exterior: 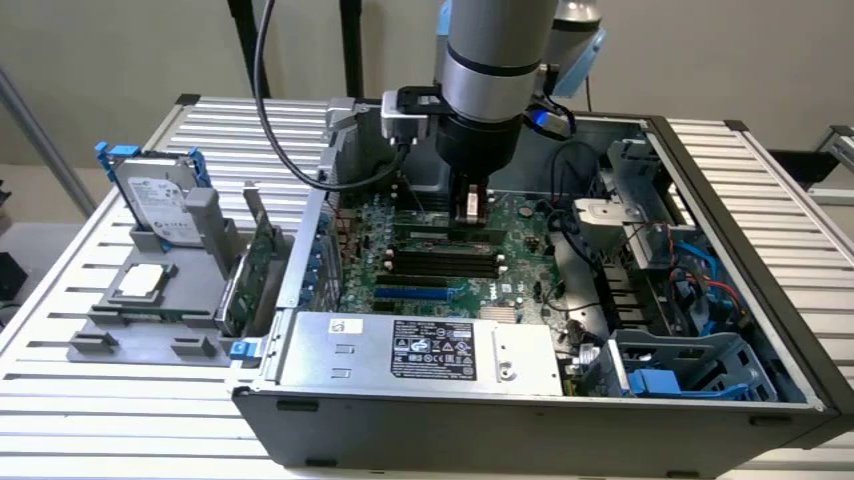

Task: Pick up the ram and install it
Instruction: 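Insert the ram into the slot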

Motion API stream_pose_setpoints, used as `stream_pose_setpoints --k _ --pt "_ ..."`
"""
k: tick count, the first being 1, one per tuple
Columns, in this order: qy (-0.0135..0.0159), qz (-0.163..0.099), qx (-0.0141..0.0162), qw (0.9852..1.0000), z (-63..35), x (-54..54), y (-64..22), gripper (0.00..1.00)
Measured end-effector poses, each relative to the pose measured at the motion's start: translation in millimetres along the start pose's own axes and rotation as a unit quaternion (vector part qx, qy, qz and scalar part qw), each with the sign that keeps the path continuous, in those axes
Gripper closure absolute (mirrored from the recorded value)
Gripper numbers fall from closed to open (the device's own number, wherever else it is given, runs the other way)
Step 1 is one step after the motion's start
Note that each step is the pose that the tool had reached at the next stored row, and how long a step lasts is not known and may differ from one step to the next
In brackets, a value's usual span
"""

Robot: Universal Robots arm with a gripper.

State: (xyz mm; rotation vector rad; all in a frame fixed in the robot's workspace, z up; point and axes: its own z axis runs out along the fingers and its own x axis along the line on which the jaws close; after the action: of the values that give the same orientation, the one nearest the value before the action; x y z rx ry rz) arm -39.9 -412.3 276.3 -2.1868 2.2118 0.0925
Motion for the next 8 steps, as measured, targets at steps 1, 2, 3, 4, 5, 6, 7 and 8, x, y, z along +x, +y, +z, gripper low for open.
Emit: stream_pose_setpoints --k 1,2,3,4,5,6,7,8 --pt "0.0 0.0 0.0 1.0 1.8 -0.3 -0.1 1.0" --pt "0.0 0.0 0.0 1.0 3.6 -0.5 -0.1 1.0" --pt "0.0 0.0 0.0 1.0 5.6 -0.7 -0.1 1.0" --pt "0.0001 0.0 0.0 1.0 7.4 -0.8 -0.2 1.0" --pt "0.0004 0.0 0.0 1.0 9.2 -0.9 -0.2 1.0" --pt "0.0008 0.0 0.0 1.0 11.1 -0.9 -0.2 1.0" --pt "0.0012 0.0 0.0 1.0 12.9 -0.9 -0.3 1.0" --pt "0.0016 0.0 0.0 1.0 14.8 -0.9 -0.3 1.0"
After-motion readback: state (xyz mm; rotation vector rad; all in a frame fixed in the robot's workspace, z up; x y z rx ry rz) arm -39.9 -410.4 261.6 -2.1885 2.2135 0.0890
